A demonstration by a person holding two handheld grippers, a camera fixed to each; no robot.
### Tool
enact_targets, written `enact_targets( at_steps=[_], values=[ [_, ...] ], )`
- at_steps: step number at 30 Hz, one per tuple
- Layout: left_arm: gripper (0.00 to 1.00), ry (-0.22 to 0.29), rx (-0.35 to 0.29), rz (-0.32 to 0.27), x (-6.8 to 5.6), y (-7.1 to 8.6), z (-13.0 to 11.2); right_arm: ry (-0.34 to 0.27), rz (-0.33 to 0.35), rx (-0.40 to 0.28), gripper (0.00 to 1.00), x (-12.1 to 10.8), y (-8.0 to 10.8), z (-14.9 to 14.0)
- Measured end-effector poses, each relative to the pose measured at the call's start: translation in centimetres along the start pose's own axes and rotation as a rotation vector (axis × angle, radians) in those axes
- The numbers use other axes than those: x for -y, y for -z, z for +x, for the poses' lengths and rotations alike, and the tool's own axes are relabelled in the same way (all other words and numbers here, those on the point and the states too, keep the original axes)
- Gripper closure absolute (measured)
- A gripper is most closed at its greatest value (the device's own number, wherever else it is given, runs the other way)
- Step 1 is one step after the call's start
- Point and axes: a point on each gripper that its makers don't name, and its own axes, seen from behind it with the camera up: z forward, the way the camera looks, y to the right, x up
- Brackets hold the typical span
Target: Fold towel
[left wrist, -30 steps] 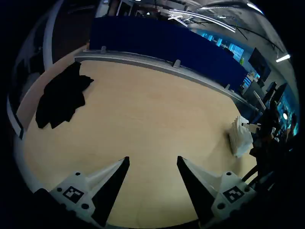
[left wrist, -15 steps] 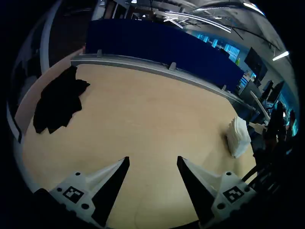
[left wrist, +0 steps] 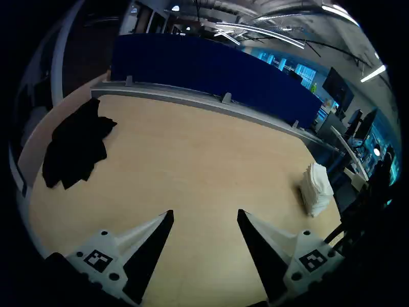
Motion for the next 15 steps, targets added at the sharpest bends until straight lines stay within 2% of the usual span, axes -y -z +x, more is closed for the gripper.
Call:
enact_targets(
  at_steps=[6, 11, 15],
  values=[
    [0.08, -0.012, -0.045, -0.023, -0.8, -0.2, 1.1, -0.037, -0.038, -0.084, 0.0, 0.8, 2.0, 2.6],
    [0.08, -0.015, -0.111, -0.034, -1.4, -0.3, 2.7, -0.015, -0.05, -0.093, 0.0, 2.3, 2.8, 3.0],
    [0.08, -0.015, -0.177, -0.039, -1.6, -0.2, 4.3, 0.002, -0.032, -0.096, 0.0, 4.2, 3.1, 3.2]
  ],
)
